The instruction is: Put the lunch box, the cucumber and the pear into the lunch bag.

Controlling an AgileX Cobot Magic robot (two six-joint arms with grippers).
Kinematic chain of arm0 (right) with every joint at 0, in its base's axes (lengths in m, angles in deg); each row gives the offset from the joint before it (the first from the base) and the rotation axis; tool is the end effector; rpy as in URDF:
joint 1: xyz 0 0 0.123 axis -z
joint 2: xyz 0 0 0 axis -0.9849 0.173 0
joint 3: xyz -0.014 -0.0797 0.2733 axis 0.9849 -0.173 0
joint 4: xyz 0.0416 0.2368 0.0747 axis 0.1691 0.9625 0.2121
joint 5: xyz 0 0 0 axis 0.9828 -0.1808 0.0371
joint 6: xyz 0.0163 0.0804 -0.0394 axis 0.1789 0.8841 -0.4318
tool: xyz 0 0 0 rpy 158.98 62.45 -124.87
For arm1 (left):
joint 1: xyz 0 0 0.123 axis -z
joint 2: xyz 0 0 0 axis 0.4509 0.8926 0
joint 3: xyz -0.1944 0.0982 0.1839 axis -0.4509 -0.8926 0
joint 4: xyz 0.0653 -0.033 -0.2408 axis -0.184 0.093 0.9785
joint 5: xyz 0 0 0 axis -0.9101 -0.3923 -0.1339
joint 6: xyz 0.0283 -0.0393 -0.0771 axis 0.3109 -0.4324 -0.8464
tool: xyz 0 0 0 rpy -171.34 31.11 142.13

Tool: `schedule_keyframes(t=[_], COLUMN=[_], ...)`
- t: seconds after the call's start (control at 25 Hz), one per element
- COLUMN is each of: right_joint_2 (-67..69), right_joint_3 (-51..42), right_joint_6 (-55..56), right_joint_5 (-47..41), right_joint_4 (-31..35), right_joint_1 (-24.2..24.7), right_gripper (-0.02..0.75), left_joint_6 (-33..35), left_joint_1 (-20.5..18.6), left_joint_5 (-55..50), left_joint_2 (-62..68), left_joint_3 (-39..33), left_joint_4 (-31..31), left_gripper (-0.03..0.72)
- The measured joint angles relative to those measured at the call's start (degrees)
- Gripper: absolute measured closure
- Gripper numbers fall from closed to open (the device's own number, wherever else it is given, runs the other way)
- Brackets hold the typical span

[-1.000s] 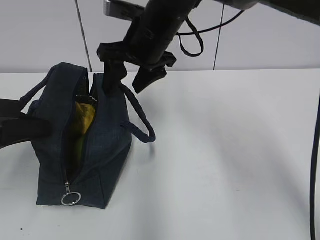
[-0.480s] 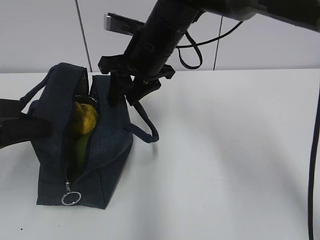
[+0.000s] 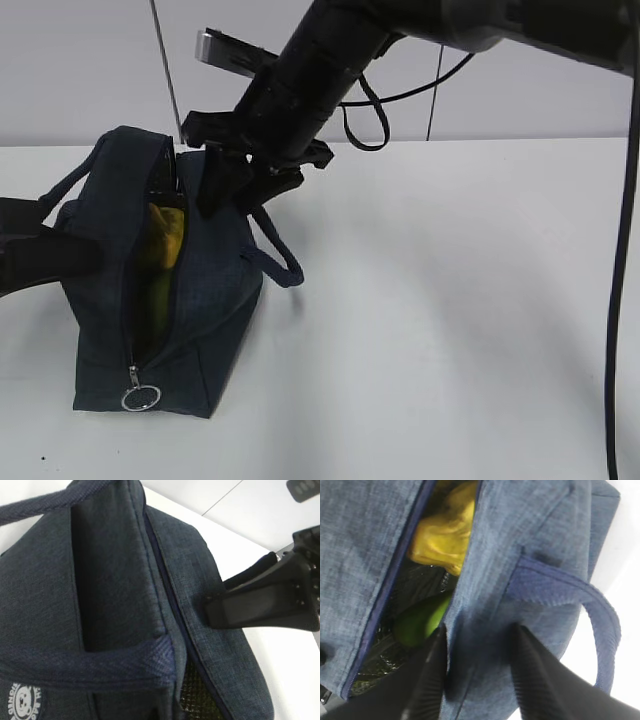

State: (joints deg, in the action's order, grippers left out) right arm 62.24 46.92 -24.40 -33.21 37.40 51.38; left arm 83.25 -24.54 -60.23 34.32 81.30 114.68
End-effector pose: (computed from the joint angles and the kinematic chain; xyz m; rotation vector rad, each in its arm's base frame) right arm 0.3986 0.2744 0.2586 -0.8031 2.7026 0.9342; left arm 0.2010 -0.0620 0.2367 0.0584 2.3036 -0.8924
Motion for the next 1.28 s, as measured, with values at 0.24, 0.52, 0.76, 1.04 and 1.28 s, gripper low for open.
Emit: schedule_keyframes(t=[0.24, 0.52, 0.76, 1.04, 1.28], right_joint_2=[0.00, -0.91, -6.56, -15.05, -17.98], right_joint_3=[0.00, 0.00, -0.81, -5.57, -13.21], right_joint_6=[-0.27, -0.19, 2.29, 4.61, 5.36], right_joint_5=[0.09, 0.09, -0.02, -1.28, -1.28], right_joint_4=[-0.23, -4.38, -16.62, -24.97, -27.93], right_joint_1=[-0.02, -0.02, -0.02, -0.02, 1.83], right_gripper=[0.704, 0.730, 0.730, 0.731, 0.731], left_joint_6=[0.00, 2.61, 5.07, 5.39, 5.39], left_joint_1=[0.00, 0.00, 0.43, 8.48, 16.97], left_joint_5=[0.02, 0.80, 0.81, 2.25, 6.60], left_joint_2=[0.00, 0.00, 0.00, 1.89, 7.61], left_joint_3=[0.00, 0.00, 0.76, 5.81, 7.79], left_joint_4=[0.23, 4.91, 9.35, 10.10, 12.92], left_gripper=[0.706, 0.706, 0.706, 0.706, 0.706])
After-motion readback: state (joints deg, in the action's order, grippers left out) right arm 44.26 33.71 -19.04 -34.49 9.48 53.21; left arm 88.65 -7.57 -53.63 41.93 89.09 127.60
